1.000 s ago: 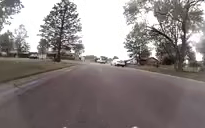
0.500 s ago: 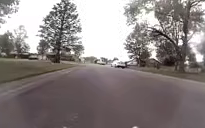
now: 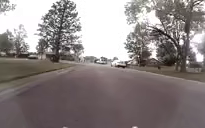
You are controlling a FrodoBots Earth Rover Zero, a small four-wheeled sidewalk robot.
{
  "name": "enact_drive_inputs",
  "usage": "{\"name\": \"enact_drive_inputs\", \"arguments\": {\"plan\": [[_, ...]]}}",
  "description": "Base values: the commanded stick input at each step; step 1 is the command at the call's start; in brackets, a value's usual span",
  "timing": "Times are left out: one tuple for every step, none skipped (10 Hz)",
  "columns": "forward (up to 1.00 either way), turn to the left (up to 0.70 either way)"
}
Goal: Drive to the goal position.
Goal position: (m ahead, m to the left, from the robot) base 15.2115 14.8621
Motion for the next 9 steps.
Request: {"name": "enact_drive_inputs", "arguments": {"plan": [[0.70,0.00],[0.70,0.00],[0.70,0.00],[0.70,0.00],[0.70,0.00],[0.70,0.00],[0.70,0.00],[0.70,0.00],[0.70,0.00]]}}
